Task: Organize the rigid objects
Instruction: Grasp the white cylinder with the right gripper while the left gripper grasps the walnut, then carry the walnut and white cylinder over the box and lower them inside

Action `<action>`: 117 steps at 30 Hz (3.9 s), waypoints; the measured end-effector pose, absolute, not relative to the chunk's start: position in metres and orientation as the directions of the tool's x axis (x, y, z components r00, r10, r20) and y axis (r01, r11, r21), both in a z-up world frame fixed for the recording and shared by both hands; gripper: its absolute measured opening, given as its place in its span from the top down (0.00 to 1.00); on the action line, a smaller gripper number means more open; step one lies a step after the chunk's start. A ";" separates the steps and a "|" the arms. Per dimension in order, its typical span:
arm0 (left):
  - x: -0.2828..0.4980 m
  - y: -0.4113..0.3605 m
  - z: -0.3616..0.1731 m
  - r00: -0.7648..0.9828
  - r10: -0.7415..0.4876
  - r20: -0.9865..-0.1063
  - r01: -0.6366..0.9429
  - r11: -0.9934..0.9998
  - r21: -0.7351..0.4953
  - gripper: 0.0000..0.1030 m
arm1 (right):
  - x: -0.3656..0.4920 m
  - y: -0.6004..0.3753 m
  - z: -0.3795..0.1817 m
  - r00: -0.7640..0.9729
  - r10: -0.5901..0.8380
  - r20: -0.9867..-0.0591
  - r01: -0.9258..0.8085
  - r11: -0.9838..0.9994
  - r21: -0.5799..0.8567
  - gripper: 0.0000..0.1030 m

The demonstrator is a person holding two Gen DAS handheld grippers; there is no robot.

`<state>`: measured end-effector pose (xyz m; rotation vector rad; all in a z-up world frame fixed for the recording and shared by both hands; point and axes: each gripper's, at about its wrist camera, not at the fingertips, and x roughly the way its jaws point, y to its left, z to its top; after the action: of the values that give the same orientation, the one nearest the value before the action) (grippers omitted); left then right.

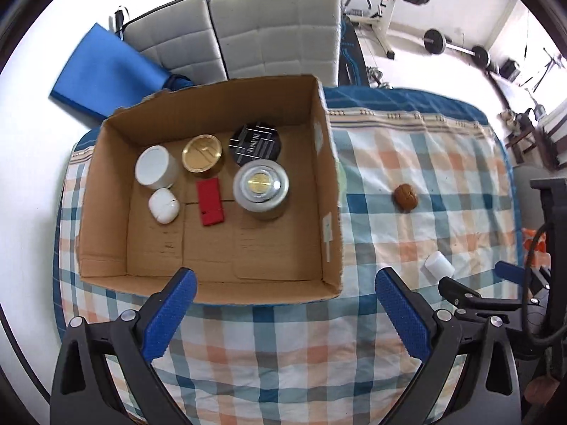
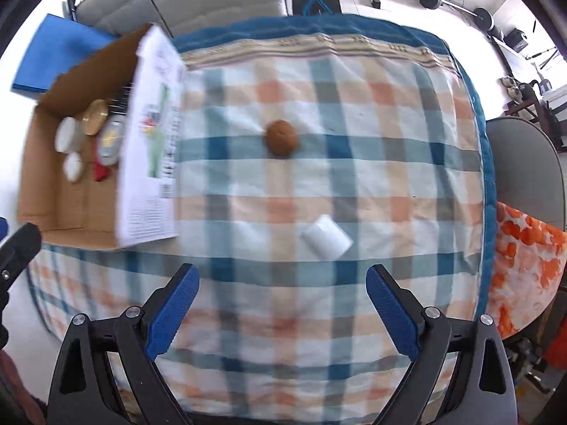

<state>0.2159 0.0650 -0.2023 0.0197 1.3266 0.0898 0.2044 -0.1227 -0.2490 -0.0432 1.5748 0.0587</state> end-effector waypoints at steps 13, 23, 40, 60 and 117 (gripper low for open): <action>0.253 0.009 -0.245 0.184 0.184 -0.966 -0.021 0.983 0.183 0.00 | 0.223 -0.171 -0.361 -0.160 0.062 -0.985 -0.009 0.998 0.064 0.50; 0.292 -0.032 -0.252 0.129 0.086 -0.988 0.002 0.996 0.087 0.00 | 0.244 -0.229 -0.348 -0.106 0.080 -0.991 0.076 0.994 0.072 0.65; 0.366 -0.063 -0.364 -0.149 -0.158 -0.976 -0.084 0.986 -0.146 0.44 | 0.329 -0.332 -0.350 -0.070 0.166 -0.984 0.242 0.959 0.145 0.66; 0.279 -0.091 -0.369 -0.130 0.007 -0.991 0.191 0.981 -0.018 0.67 | 0.293 -0.279 -0.386 -0.183 0.162 -0.970 0.117 0.983 0.142 0.66; 0.213 0.197 -0.165 0.296 0.008 -0.955 -0.116 0.993 -0.028 0.67 | 0.217 0.066 -0.174 0.051 0.331 -0.942 -0.320 0.899 0.298 0.66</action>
<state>0.2127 0.1974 -0.1648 -0.0980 1.2684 0.0823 0.2169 0.0659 -0.1741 0.0093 1.4369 0.4951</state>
